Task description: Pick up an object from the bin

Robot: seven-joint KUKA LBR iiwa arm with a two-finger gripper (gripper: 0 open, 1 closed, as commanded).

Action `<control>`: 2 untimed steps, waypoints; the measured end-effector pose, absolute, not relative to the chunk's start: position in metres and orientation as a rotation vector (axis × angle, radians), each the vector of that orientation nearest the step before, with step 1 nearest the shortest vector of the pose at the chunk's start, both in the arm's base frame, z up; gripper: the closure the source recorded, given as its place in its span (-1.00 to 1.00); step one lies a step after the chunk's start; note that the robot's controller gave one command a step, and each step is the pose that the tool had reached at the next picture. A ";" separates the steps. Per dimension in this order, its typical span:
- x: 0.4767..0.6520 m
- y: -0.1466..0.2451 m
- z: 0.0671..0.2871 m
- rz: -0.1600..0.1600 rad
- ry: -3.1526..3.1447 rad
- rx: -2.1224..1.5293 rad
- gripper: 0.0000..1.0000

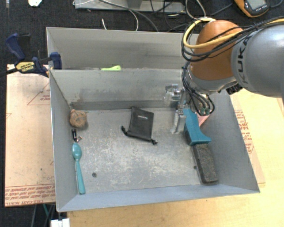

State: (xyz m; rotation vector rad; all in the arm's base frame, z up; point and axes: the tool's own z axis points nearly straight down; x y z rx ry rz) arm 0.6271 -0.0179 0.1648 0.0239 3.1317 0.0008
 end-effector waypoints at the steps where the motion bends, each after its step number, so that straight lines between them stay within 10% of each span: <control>1: 0.604 0.040 0.136 0.001 3.132 -0.157 -1.00; 2: 0.618 0.050 0.116 -0.002 3.114 -0.303 -1.00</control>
Offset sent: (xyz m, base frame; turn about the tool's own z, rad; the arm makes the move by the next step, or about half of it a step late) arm 0.0020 0.0761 -0.0656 -0.3002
